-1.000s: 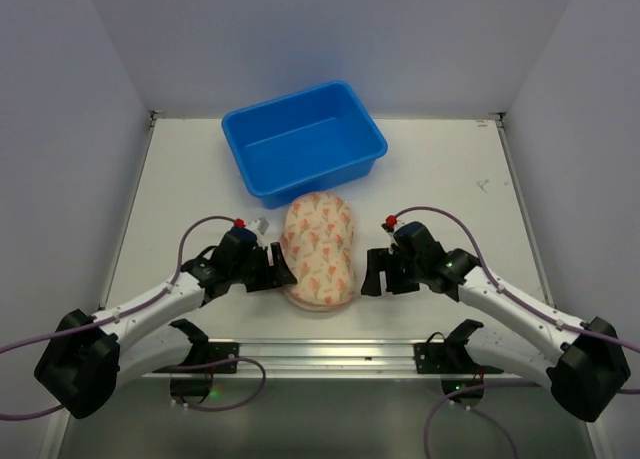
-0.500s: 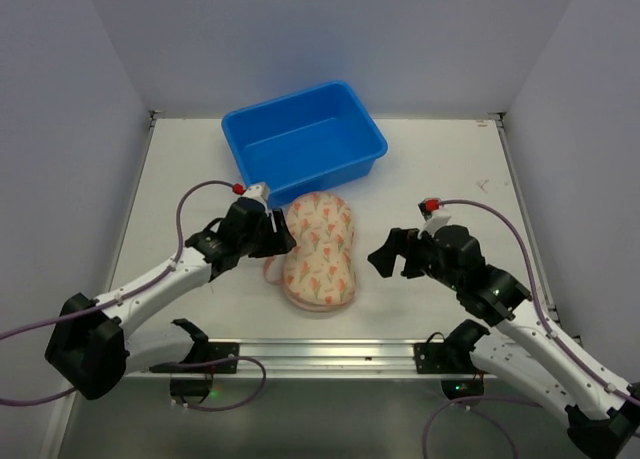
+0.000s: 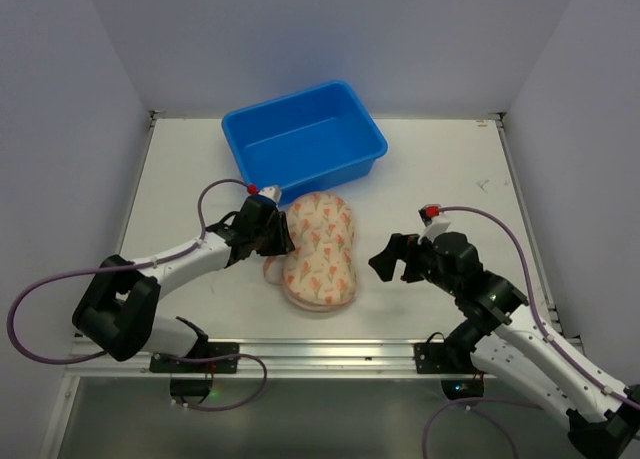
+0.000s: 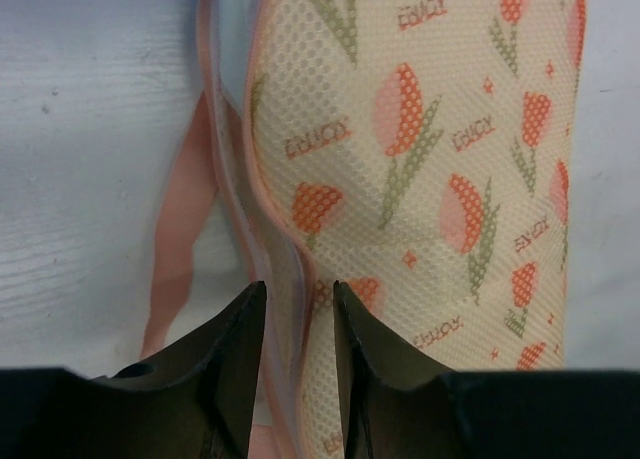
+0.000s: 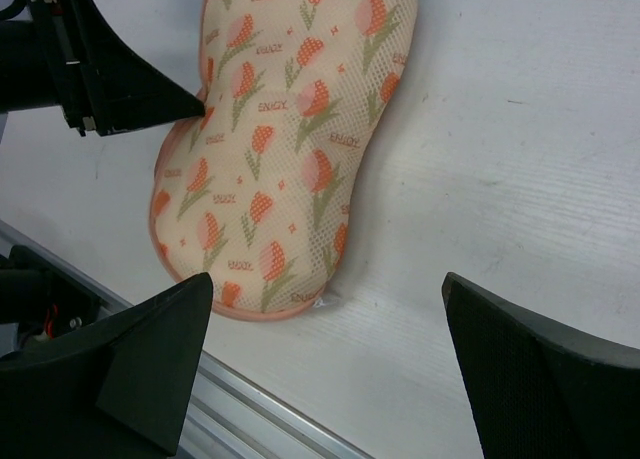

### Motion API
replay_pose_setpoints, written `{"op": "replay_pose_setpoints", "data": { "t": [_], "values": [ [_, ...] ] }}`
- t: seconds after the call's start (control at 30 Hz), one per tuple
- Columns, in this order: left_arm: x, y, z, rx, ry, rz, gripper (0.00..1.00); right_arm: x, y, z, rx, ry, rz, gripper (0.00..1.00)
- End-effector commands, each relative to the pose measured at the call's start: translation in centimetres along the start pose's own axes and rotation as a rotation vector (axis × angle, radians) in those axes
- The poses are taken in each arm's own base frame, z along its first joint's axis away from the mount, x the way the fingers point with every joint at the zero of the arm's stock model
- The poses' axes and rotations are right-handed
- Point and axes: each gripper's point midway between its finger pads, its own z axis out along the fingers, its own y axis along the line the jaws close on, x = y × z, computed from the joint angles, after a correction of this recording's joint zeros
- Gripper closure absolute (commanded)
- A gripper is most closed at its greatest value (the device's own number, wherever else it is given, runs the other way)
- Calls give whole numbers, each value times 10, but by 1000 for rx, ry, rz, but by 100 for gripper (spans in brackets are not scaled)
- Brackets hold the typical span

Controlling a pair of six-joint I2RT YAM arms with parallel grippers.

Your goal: Unzip the laundry bag and remove the bra

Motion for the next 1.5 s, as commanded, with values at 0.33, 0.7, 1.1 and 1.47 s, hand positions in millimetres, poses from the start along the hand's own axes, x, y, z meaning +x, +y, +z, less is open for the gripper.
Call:
{"op": "replay_pose_setpoints", "data": {
  "t": [0.33, 0.7, 1.1, 1.47],
  "values": [
    [-16, -21, 5, 97, -34, 29, 74, -10, 2, 4, -2, -43, 14, 1],
    [-19, -4, 4, -4, -39, 36, 85, -10, 4, 4, -18, -53, 22, 1],
    [-68, -49, -44, 139, -174, 38, 100, -23, 7, -7, -24, -108, 17, 1],
    [-83, -193, -71, 460, -164, 144, 100, -47, 0, -36, 3, -253, 52, 1]
  ]
}}
